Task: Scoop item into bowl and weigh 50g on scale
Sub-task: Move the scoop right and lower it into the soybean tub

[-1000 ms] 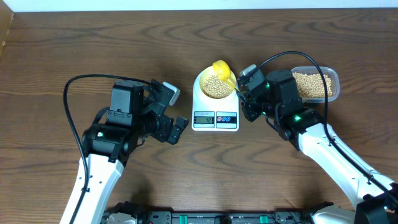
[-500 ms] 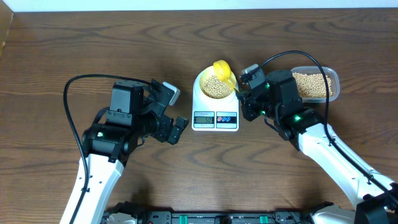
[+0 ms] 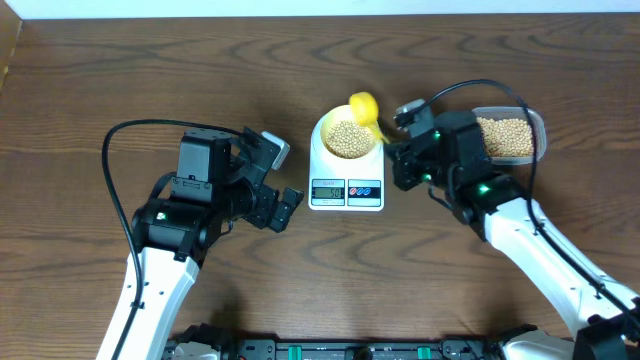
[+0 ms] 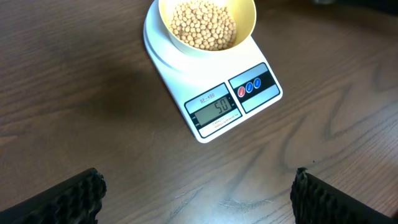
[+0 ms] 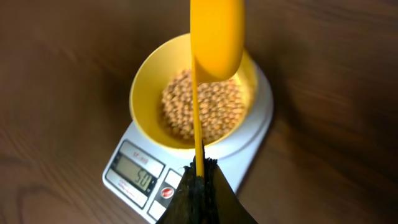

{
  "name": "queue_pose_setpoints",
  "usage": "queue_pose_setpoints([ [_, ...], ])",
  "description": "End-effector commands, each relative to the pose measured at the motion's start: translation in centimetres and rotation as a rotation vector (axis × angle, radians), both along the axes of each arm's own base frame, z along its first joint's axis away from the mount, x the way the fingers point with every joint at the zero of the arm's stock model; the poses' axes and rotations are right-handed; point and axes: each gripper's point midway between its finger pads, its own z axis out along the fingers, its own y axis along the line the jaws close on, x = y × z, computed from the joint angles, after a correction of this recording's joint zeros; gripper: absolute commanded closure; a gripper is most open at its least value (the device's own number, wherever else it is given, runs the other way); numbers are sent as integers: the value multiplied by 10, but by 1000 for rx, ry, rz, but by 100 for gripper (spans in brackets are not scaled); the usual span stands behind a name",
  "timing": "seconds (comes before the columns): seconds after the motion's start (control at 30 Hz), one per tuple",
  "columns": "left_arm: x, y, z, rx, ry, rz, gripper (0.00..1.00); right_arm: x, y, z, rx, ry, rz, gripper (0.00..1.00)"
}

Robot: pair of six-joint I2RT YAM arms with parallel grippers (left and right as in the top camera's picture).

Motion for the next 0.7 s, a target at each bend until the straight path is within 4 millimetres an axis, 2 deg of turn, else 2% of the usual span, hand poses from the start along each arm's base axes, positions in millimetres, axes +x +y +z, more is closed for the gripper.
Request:
queue_pose_setpoints([
  [0.0,0,1,-4,1,16,15,2,9,-18,23,125,33,-145,99],
  [0.23,0,1,-4,1,15,15,2,20,-59,51,239,25,-321,99],
  [0.4,0,1,-4,1,15,15,2,15,-100,64,242,14,-423,99],
  [0.5,0,1,-4,1,16,15,2,5,-135,61,229,51,-521,99],
  [0.57,0,1,-4,1,16,15,2,-2,-155,53,224,101,-587,99],
  [0.67,0,1,-4,1,16,15,2,-13,-175,36,220,188,-665,99],
])
